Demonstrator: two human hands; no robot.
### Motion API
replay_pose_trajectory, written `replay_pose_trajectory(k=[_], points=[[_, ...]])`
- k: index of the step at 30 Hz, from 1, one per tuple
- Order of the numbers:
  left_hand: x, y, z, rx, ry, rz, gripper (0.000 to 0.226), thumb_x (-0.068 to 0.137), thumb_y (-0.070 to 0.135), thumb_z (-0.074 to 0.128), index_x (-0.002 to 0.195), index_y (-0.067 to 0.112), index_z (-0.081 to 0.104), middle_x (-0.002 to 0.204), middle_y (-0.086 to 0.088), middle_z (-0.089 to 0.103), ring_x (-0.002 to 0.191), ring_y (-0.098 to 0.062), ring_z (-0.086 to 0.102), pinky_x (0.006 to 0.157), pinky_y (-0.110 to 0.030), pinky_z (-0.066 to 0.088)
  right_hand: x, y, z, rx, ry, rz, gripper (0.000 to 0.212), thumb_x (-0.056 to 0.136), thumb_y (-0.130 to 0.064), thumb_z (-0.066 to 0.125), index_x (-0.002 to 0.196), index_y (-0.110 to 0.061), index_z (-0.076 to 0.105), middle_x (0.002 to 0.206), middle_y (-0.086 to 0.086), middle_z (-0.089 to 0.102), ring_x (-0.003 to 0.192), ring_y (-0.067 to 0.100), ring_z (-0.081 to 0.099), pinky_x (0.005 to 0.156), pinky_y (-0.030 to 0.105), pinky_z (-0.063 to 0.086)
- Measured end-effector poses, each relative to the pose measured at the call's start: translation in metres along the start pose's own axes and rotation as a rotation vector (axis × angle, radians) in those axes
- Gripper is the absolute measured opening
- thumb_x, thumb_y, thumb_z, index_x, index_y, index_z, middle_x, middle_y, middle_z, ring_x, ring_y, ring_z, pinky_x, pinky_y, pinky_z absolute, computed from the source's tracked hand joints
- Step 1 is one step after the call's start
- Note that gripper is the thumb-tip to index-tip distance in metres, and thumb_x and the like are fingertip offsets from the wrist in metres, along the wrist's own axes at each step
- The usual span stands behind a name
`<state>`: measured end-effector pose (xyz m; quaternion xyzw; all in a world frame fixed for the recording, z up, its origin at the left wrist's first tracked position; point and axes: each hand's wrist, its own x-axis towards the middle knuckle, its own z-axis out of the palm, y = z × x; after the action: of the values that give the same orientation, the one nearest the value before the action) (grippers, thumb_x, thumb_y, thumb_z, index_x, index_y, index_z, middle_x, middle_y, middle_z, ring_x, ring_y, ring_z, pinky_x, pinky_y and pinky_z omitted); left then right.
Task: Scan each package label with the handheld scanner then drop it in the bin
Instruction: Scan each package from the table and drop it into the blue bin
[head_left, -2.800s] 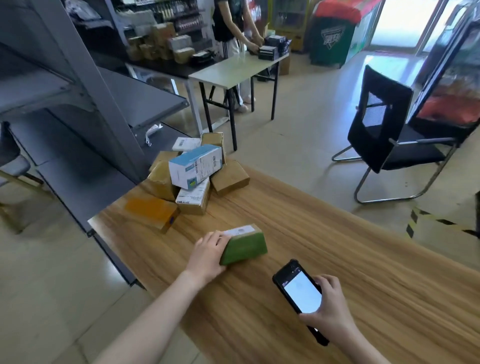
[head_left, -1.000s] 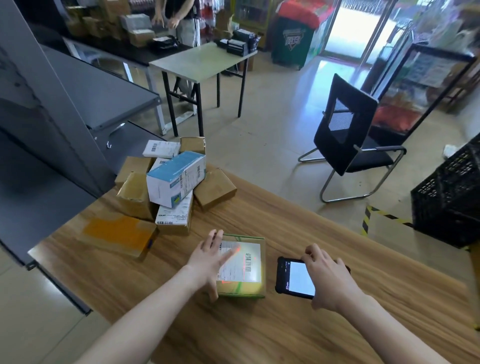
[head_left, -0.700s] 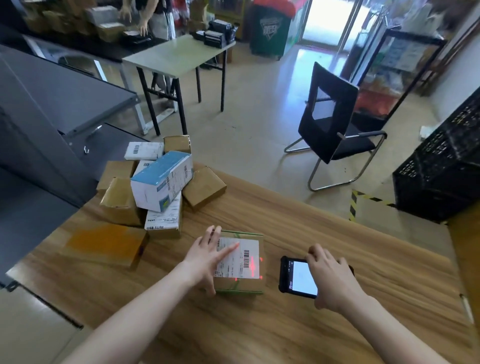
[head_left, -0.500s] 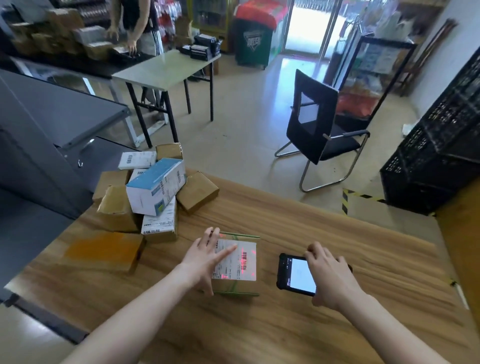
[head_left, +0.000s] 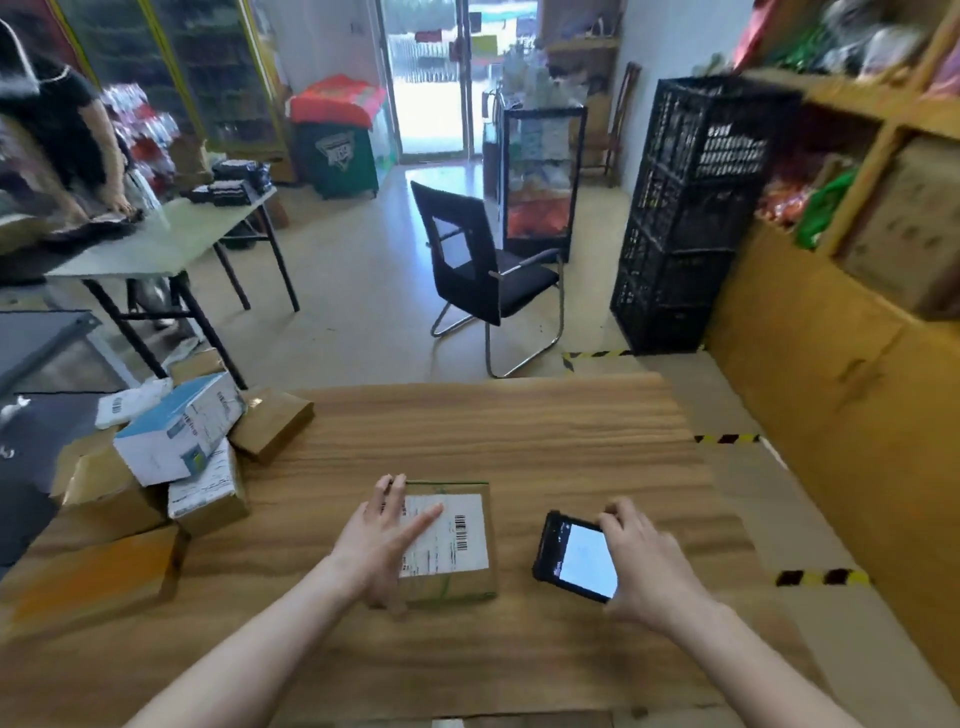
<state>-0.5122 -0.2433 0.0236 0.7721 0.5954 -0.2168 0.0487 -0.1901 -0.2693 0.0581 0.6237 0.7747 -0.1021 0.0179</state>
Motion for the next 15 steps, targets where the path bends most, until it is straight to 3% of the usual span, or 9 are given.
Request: replay_pose_trajectory(k=[4,7,11,15], points=[[-0.004,0.075,-0.012,-0.100,0.074,0.083,0.136,0.046,0.066,0.073,0.148,0.044,-0.014,0.156,-0.020,-0.021,0.141,-0.039,-0.025,0.117,-0.048,0.019,-0.082,0.052,0.015,0.307,0.052,0.244,0.093,0.051,-0.036,0.083,0.131,-0.020,0.038,0.128,-0.009,0.023,0.108,0.020,0.049,0.084,0.032,0.051],[0.000,0.145,-0.024,-0.160,0.105,0.193,0.136,0.040,0.075,0.066,0.148,0.045,-0.011,0.156,-0.017,-0.016,0.140,-0.037,-0.022,0.117,-0.047,0.016,-0.152,0.094,0.030,0.539,0.144,0.418,0.087,0.046,-0.033,0.081,0.123,-0.020,0.042,0.119,-0.013,0.023,0.100,0.011,0.045,0.076,0.022,0.049],[0.008,0.258,-0.049,-0.162,0.095,0.398,0.133,0.042,0.080,0.064,0.145,0.050,-0.013,0.157,-0.014,-0.016,0.141,-0.039,-0.022,0.119,-0.051,0.013,-0.247,0.147,0.046,0.660,0.308,0.718,0.086,0.046,-0.034,0.080,0.122,-0.019,0.043,0.116,-0.013,0.026,0.095,0.007,0.047,0.062,0.014,0.041],[0.004,0.387,-0.069,-0.069,0.056,0.649,0.132,0.044,0.086,0.062,0.143,0.051,-0.016,0.157,-0.012,-0.017,0.142,-0.040,-0.021,0.117,-0.054,0.014,-0.352,0.184,0.067,0.714,0.445,1.074,0.089,0.048,-0.035,0.081,0.126,-0.016,0.043,0.111,-0.011,0.023,0.093,0.006,0.042,0.068,0.017,0.040]])
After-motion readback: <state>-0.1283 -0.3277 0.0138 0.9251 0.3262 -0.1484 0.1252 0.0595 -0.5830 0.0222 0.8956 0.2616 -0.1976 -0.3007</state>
